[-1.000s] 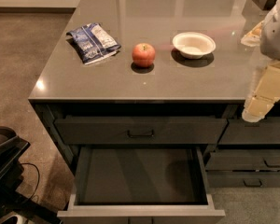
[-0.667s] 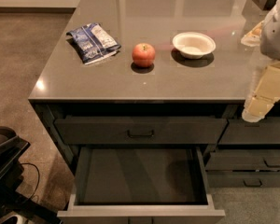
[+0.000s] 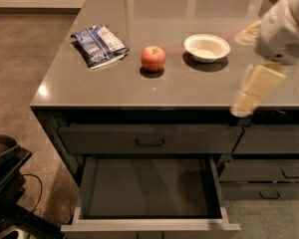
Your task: Place apple into middle drawer
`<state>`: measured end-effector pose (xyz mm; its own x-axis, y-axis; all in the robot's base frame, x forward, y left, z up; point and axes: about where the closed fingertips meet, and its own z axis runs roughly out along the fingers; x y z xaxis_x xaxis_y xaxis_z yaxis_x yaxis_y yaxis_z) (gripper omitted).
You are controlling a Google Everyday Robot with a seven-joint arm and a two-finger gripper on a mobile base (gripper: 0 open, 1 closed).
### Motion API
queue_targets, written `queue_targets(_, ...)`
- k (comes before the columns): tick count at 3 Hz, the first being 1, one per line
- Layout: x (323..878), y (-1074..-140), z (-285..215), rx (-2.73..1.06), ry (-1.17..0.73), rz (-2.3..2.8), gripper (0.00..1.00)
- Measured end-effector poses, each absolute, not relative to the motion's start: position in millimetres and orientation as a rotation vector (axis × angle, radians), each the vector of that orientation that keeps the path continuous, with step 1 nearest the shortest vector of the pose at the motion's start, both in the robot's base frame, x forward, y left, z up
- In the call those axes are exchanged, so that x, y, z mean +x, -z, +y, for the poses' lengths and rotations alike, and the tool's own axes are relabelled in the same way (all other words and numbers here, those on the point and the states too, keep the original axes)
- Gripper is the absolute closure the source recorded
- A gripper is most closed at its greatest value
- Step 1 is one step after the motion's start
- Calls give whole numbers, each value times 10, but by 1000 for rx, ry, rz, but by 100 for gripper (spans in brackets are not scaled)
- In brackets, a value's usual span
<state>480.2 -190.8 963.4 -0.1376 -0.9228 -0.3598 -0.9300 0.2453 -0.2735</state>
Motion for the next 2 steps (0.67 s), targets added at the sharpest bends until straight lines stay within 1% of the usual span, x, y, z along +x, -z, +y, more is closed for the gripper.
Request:
queue_targets(1, 5319, -9465, -1502, -1634, -170, 1921, 0)
queue_targets(2, 5705, -9331, -1187, -1600, -234, 1864, 0)
